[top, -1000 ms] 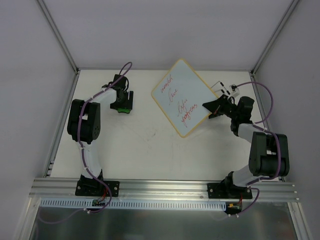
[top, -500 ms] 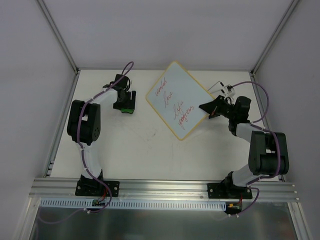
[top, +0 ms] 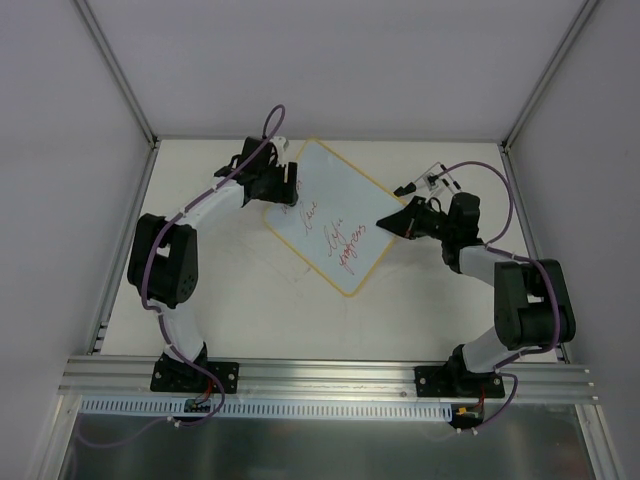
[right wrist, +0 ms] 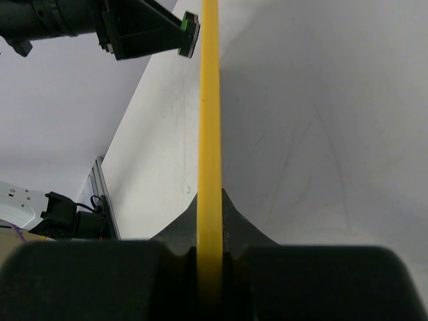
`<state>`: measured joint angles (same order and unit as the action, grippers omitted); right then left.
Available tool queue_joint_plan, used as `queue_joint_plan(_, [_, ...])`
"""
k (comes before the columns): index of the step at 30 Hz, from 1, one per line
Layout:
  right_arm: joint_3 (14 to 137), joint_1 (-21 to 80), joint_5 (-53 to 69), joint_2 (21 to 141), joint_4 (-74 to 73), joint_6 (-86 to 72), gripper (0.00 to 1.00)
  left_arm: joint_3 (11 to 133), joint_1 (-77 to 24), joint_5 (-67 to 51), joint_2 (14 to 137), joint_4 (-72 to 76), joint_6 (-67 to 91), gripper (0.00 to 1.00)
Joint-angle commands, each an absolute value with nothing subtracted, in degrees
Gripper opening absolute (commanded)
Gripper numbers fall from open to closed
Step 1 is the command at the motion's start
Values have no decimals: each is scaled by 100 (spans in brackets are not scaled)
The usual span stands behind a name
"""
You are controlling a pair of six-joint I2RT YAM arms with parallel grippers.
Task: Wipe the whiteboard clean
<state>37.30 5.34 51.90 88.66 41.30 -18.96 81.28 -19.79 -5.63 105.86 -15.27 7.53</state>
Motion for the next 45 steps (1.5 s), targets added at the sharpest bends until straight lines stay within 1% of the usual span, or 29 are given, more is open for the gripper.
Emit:
queue_joint_plan(1, [3744, 712, 5353, 8912, 4149, -1512, 0, 8200, -1951, -774, 10397, -923, 1159, 45])
queue_joint_plan(8, [3770, 870, 5291, 8930, 4157, -1521, 0, 8393, -1951, -458, 10520, -581, 2362, 40])
queue_joint_plan(16, [3832, 1002, 5256, 8965, 4157, -1521, 0, 8604, -1960, 201, 10705, -457, 2847, 36])
queue_joint_plan(19, [3832, 1046, 5238, 8982, 4157, -1512, 0, 8596, -1960, 255, 10854, -431, 3102, 36])
queue_joint_plan(21, [3832, 1063, 5212, 8982, 4166, -1503, 0, 8482, -1969, 237, 10951, -404, 3348, 34])
queue_joint_plan(24, [3823, 1081, 5151, 8965, 4166, -1503, 0, 8105, -1978, 307, 10951, -264, 3743, 31])
queue_joint_plan(26, [3823, 1116, 5115, 8947, 4166, -1503, 0, 7736, -2021, 360, 10855, -62, 3919, 30])
queue_joint_plan(31, [3815, 1151, 5036, 8938, 4166, -1477, 0, 7146, -2057, 571, 10697, -26, 4113, 26])
queue_joint_plan(41, [3797, 1195, 4966, 8912, 4166, -1406, 0, 5995, -2030, 720, 10214, -26, 4376, 23])
queue_joint_plan(45, [3806, 1239, 4975, 8930, 4175, -1389, 0, 5836, -1986, 721, 10134, -26, 4561, 23])
